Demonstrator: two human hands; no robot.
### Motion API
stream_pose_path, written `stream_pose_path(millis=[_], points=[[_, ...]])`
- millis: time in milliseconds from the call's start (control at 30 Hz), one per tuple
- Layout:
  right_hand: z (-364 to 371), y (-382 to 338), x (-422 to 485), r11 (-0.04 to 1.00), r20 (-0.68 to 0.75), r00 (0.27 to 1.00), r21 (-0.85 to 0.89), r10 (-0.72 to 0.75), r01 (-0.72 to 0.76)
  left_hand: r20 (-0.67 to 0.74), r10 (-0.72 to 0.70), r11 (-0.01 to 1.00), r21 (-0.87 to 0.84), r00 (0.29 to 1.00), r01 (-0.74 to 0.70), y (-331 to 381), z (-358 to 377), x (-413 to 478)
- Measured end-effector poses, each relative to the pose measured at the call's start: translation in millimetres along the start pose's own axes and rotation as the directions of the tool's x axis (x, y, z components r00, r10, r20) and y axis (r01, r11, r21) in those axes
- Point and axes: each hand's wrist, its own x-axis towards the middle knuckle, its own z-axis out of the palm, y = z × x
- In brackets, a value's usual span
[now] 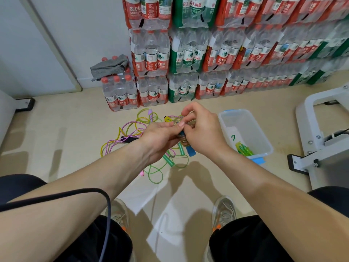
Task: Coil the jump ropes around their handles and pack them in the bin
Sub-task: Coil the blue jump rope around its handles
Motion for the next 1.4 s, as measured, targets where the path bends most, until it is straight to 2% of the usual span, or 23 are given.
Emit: stream_pose_path(millis=[167,267,467,667,833,967,1167,1400], points=[[-6.8,-0.1,5.5,1.000,-0.031,0.999,0.002,-0.011,0.011,-0.011,-0.006,0.993,-0.114,1.000,0.004,8.2,-0.8,3.0],[-9.2,-1.2,7.6,1.000,-0.029,0.999,0.001,-0.017,0.017,-0.011,0.006,0.993,-0.115,1.000,-0.007,8.8,-2.4,4.5],[-9.9,-0.7,8.0,1.000,0.018,1.000,-0.004,0.000,0.000,0.062,-0.056,0.992,-0.111,0.997,0.062,7.7,-5.2,2.4],[-11.7,0.7,10.3,0.999,0.023,0.999,-0.030,-0.033,0.034,0.111,-0.053,0.999,0.013,0.992,0.052,11.0,-4.9,1.2],[-19.9,1.9,11.7,0.995,0.044,0.994,-0.011,-0.100,0.100,0.167,0.008,0.987,0.157,0.986,-0.034,17.4,-6.6,1.9],[-26.7,2.6,14.0,0.993,0.064,0.993,0.065,-0.099,0.095,0.215,0.002,0.983,0.178,0.977,-0.041,19.5,-11.1,6.3],[-31.4,9.6,19.4,0.954,0.142,0.987,0.300,-0.078,0.032,0.271,-0.055,0.982,0.189,0.961,0.003,26.6,-19.7,5.0],[-30.0,9.1,21.3,0.948,0.193,0.978,0.319,-0.073,0.008,0.270,-0.009,0.966,0.250,0.963,-0.061,31.8,-16.4,-1.0]])
